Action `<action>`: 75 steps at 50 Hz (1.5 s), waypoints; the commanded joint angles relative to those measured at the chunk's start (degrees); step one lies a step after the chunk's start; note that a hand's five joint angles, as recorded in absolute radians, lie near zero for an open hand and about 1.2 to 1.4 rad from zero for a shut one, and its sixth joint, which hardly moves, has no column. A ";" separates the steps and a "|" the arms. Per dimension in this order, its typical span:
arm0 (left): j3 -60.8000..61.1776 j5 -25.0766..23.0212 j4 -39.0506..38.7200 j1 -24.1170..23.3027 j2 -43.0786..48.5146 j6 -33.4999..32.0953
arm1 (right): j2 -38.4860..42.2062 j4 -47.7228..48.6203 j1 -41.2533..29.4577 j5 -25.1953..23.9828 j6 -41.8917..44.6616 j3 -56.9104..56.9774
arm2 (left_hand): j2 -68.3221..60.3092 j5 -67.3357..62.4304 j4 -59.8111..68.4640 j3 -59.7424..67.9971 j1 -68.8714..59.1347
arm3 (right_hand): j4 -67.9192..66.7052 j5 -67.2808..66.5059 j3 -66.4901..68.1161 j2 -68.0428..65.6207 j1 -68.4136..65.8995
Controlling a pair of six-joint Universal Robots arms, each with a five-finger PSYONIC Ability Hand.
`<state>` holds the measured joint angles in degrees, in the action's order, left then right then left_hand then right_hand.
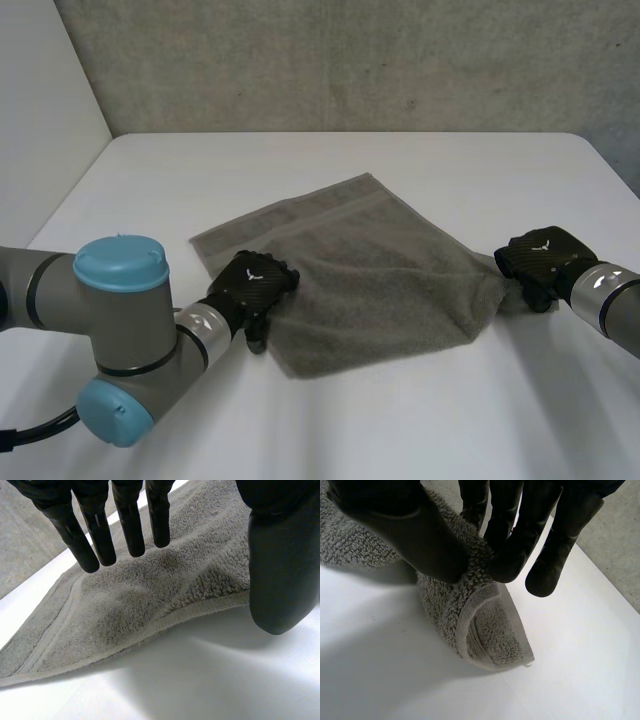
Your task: Fold the towel.
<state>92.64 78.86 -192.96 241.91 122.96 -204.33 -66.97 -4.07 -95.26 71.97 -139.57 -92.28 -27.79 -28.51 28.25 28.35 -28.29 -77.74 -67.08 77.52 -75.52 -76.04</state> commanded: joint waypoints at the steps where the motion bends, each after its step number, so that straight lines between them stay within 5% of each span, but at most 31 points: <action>1: -1.84 0.07 -0.05 -0.12 0.96 -0.01 | 0.00 0.03 -0.01 -0.08 0.00 -0.18 | -4.11 6.62 3.65 3.55 -3.61 | -2.26 -2.92 2.48 -4.48 -3.96; 7: -3.61 0.07 0.04 -0.12 1.84 -0.01 | 0.00 0.29 0.08 -0.08 -0.27 -0.18 | -12.87 -2.15 12.41 12.31 -12.37 | -2.26 -2.92 2.48 -4.48 -3.96; 13: -6.24 0.86 0.13 -0.38 3.07 -0.01 | 0.00 0.99 -0.01 -0.08 -1.06 -0.18 | -34.40 -23.68 33.94 33.85 -33.90 | -2.26 -2.92 2.48 -4.48 -3.96; 15: -7.20 1.21 0.48 -0.47 3.07 0.07 | 0.00 1.61 -0.01 0.01 -1.15 -0.26 | -52.11 -41.39 51.66 51.56 -51.61 | -2.26 -2.92 2.48 -4.48 -3.96; 21: -7.38 3.67 0.74 -0.82 1.40 0.86 | -3.08 5.04 -0.71 -0.26 -3.87 -0.44 | -52.21 -41.49 51.75 51.65 -51.71 | -2.26 -2.92 2.48 -4.48 -3.96; 29: -5.19 5.95 1.00 -0.65 -13.10 2.62 | -13.53 4.77 -1.68 -3.24 -15.82 3.43 | -52.21 -41.49 51.75 51.65 -51.71 | -2.26 -2.92 2.48 -4.48 -3.96; 37: -4.57 5.69 1.80 -0.56 -29.97 10.88 | -16.79 -8.06 -1.42 -8.96 -22.50 16.96 | -52.21 -41.49 51.75 51.65 -51.71 | -2.26 -2.92 2.48 -4.48 -3.96; 49: -2.46 5.16 6.45 -1.52 -37.97 16.33 | -4.31 -22.56 -1.50 -11.07 -21.71 34.01 | -52.21 -41.49 51.75 51.65 -51.71 | -2.26 -2.92 2.48 -4.48 -3.96; 60: -2.99 5.43 6.10 -3.11 -16.26 15.54 | 15.56 -23.97 -6.25 -5.44 -12.75 39.11 | -52.21 -41.49 51.75 51.65 -51.71 | -2.26 -2.92 2.48 -4.48 -3.96; 65: -11.69 6.75 6.63 -3.46 -5.45 14.05 | 21.45 -17.29 -8.89 0.80 -13.19 45.18 | -52.21 -41.49 51.75 51.65 -51.71 | -2.26 -2.92 2.48 -4.48 -3.96; 70: -25.81 15.86 6.81 -3.37 -0.71 14.05 | 20.93 8.13 -11.26 7.99 -16.60 43.87 | -52.21 -41.49 51.75 51.65 -51.71 | -2.26 -2.92 2.48 -4.48 -3.96; 75: -32.24 20.36 6.89 -3.37 -0.97 15.10 | 16.19 21.27 -11.78 9.68 -19.16 38.95 | -52.21 -41.49 51.75 51.65 -51.71 | -2.26 -2.92 2.48 -4.48 -3.96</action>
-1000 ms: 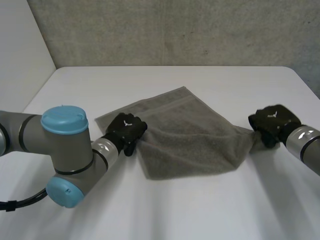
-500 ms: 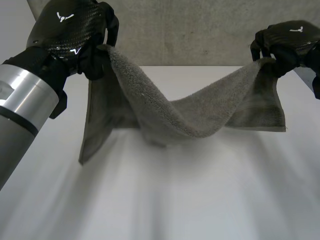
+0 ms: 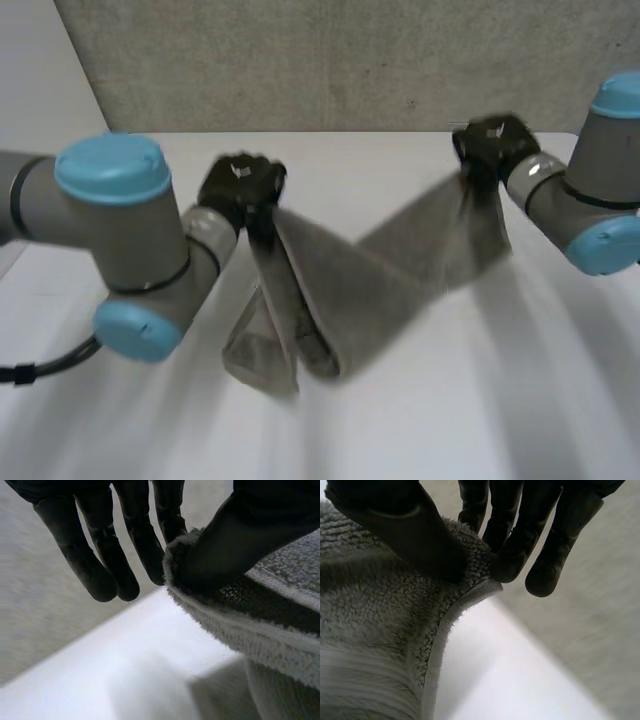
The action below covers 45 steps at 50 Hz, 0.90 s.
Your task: Fold the towel.
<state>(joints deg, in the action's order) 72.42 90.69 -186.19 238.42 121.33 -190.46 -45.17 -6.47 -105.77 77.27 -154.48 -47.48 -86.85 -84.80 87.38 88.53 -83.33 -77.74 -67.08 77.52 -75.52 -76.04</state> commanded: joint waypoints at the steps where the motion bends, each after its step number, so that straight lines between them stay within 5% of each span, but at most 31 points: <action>1: -12.04 8.54 0.12 0.11 0.66 1.23 | -5.63 23.69 -1.28 4.38 -4.25 -5.87 | 6.85 14.80 -7.38 -8.53 3.33 | -2.26 -2.92 2.48 -4.48 -3.96; 10: -9.94 8.28 2.84 -0.07 0.66 4.74 | -4.93 17.65 -2.07 1.93 -3.99 -5.96 | 6.85 14.80 -7.38 -8.53 3.33 | 1.34 0.69 -1.12 -0.87 -0.35; 11: -8.45 8.01 3.19 -0.07 0.84 4.74 | -3.88 15.28 -2.07 1.75 -3.55 -5.44 | 6.85 14.80 -7.38 -8.53 3.33 | 16.36 15.71 -16.15 14.15 14.67; 12: -8.43 8.01 3.20 -0.07 0.84 4.74 | -3.87 15.26 -2.07 1.75 -3.55 -5.43 | 6.85 14.80 -7.38 -8.53 3.33 | 16.51 15.86 -16.30 14.30 14.82; 14: -5.46 7.92 3.20 0.02 1.28 4.48 | -2.03 10.71 -2.07 1.13 -1.01 -5.25 | 6.85 14.80 -7.38 -8.53 3.33 | 67.74 67.08 -67.52 65.52 66.04; 23: -1.40 8.01 3.37 0.20 3.83 2.63 | -2.03 6.91 -2.24 2.45 3.13 -10.18 | 6.85 14.80 -7.38 -8.53 3.33 | 67.74 67.08 -67.52 65.52 66.04; 33: 2.99 7.66 3.29 2.92 1.89 0.79 | -12.57 6.82 -4.61 1.57 2.96 -25.11 | 6.85 14.80 -7.38 -8.53 3.33 | 67.74 67.08 -67.52 65.52 66.04; 45: 6.68 2.30 3.20 2.31 -9.88 1.23 | -11.61 4.62 -11.91 1.31 -5.39 -27.84 | 6.85 14.80 -7.38 -8.53 3.33 | 57.56 56.91 -57.34 55.35 55.87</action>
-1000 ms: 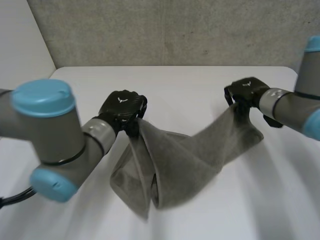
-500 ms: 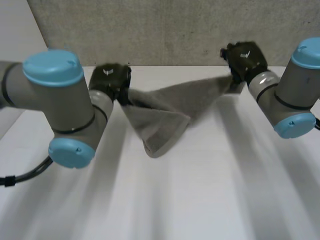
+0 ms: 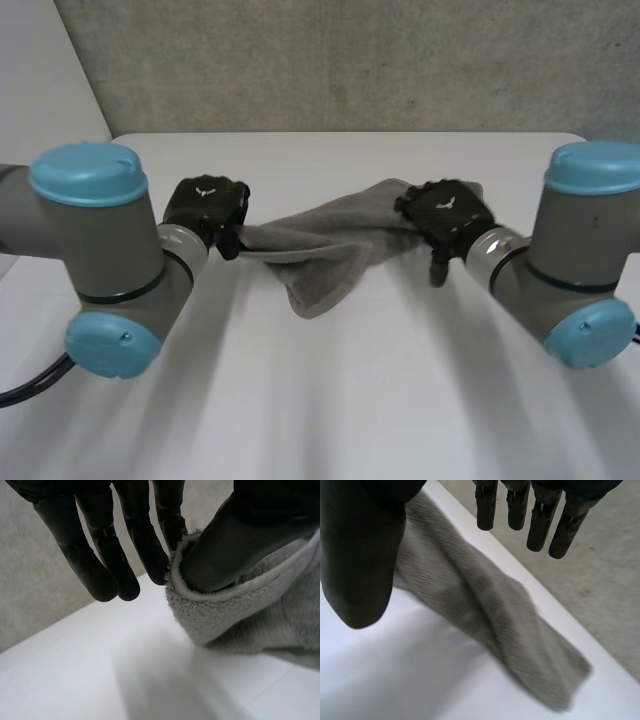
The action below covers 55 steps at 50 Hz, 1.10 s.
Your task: Fold the towel.
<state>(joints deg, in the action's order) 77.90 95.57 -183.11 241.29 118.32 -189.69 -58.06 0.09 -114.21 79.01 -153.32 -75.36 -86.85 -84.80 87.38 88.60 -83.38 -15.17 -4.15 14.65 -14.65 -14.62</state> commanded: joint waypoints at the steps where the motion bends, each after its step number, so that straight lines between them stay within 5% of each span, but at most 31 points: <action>1: 1.20 -2.58 0.21 -0.82 -8.62 0.46 | 1.97 -2.89 -3.47 -1.22 -8.47 0.47 | 6.85 14.80 -7.38 -8.60 3.38 | -7.84 -8.86 8.36 -8.36 -8.39; 10: 0.76 -2.40 0.56 -3.98 -15.40 0.55 | 4.71 -3.43 -6.29 -5.89 -16.39 2.68 | 6.85 14.80 -7.38 -8.60 3.38 | -6.69 -7.71 7.21 -7.21 -7.24; 38: 0.76 -2.32 0.65 -10.66 -19.36 2.39 | 12.17 7.46 -11.30 0.87 -29.83 10.23 | 6.85 14.80 -7.38 -8.60 3.38 | -4.34 -5.35 4.85 -4.85 -4.88; 55: -3.11 -2.32 3.73 -11.19 -19.97 6.17 | 20.70 10.55 -13.49 2.37 -29.67 16.03 | 6.85 14.80 -7.38 -8.60 3.38 | -6.52 -7.54 7.04 -7.04 -7.07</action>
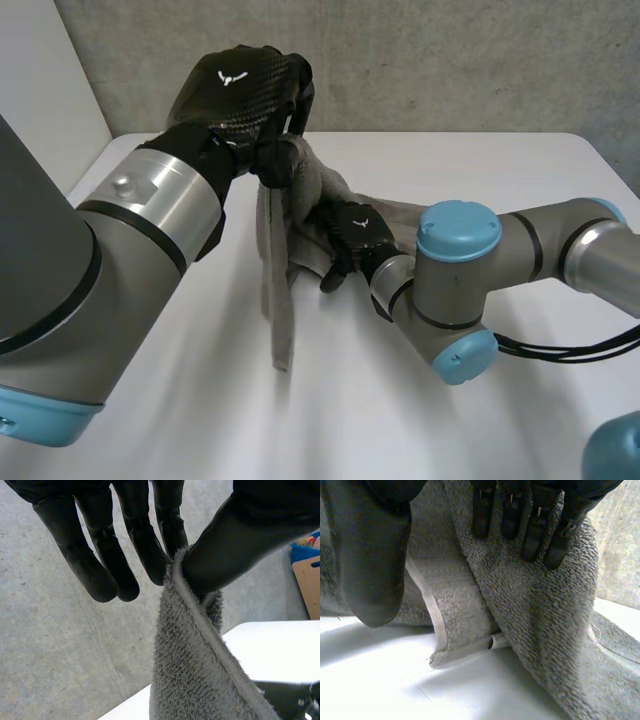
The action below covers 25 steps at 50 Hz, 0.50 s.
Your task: Fold the towel.
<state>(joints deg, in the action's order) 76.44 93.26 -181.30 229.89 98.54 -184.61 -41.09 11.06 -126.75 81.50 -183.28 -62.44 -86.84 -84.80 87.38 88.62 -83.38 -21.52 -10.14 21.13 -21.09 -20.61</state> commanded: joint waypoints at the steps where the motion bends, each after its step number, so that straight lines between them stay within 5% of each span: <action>1: -1.65 0.00 1.91 0.21 -0.19 1.09 | 3.74 -0.43 -0.96 -0.11 0.29 3.11 | 6.84 14.80 -7.38 -8.62 3.38 | -0.17 -1.55 0.56 -0.60 -1.08; 9: -0.68 0.00 1.91 0.04 -0.01 1.44 | 6.82 -0.61 -2.10 -0.03 0.20 5.92 | 6.84 14.80 -7.38 -8.62 3.38 | -2.87 -4.24 3.25 -3.29 -3.77; 23: -0.50 0.00 2.00 -0.05 -0.01 2.67 | 10.86 -1.75 -2.19 -0.46 -0.15 10.49 | 6.84 14.80 -7.38 -8.62 3.38 | -33.31 -34.69 33.70 -33.74 -34.22; 25: -0.50 -0.09 2.00 -0.05 -0.01 2.67 | 11.47 -1.92 -2.19 -0.55 -0.32 11.54 | 6.84 14.80 -7.38 -8.62 3.38 | -45.69 -47.06 46.07 -46.11 -46.60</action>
<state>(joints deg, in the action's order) 75.97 93.25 -179.34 229.83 98.57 -182.36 -30.95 9.54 -128.96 81.21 -183.29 -52.85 -86.83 -84.80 87.38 88.62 -83.40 -51.36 -41.89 51.97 -48.13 -52.15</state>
